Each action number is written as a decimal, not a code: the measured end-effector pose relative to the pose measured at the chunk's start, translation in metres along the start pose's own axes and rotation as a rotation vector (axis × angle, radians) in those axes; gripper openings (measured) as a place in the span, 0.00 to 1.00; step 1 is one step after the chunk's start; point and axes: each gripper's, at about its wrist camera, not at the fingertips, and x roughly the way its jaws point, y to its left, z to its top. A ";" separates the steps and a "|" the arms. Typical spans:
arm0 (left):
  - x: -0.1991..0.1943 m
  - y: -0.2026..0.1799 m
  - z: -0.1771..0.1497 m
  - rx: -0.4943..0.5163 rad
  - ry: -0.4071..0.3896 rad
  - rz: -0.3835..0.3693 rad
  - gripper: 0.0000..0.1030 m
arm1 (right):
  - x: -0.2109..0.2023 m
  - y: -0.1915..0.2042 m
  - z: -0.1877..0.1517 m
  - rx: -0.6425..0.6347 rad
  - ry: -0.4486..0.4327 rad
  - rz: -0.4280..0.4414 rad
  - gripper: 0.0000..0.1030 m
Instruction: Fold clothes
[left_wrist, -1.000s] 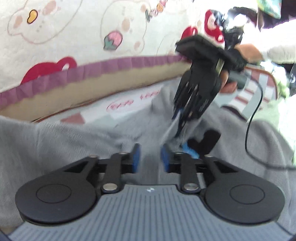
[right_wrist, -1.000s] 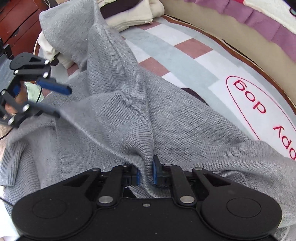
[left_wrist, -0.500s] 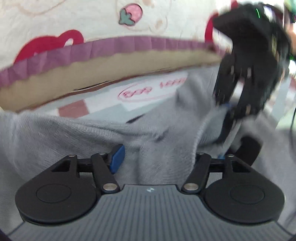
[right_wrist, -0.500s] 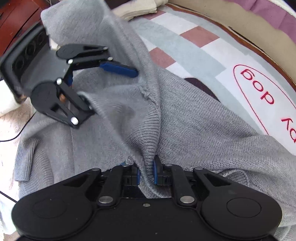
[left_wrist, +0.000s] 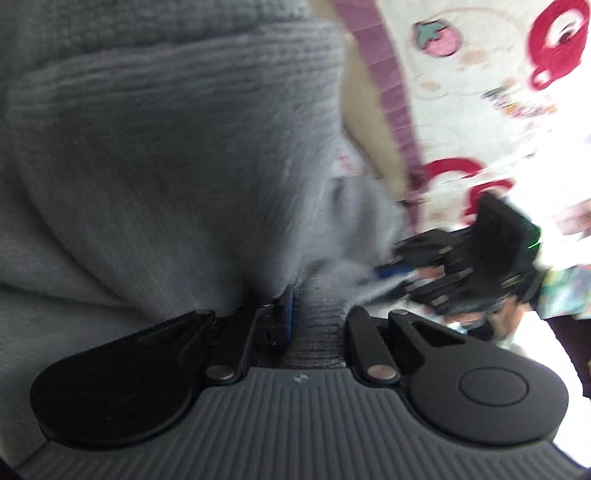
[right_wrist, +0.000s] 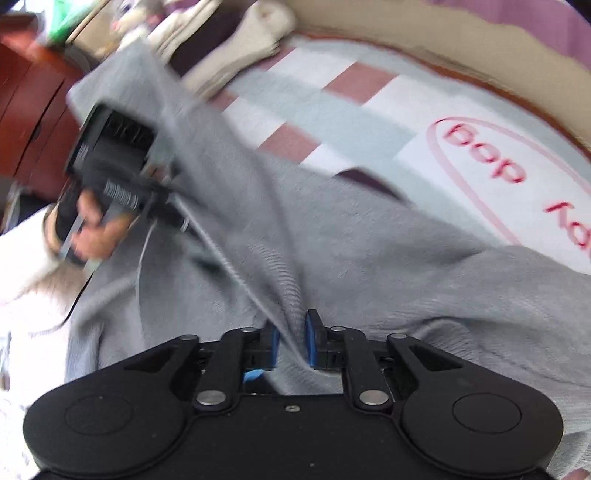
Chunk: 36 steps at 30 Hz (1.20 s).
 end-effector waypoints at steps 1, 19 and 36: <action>0.001 0.000 -0.001 -0.002 0.001 0.000 0.08 | 0.000 -0.002 0.000 0.014 -0.021 -0.022 0.17; -0.005 0.030 -0.036 -0.273 -0.029 -0.222 0.07 | -0.002 -0.037 0.019 0.428 -0.377 -0.380 0.48; 0.005 0.021 -0.070 -0.402 -0.064 -0.252 0.07 | 0.014 0.078 -0.018 -0.339 -0.330 -0.801 0.58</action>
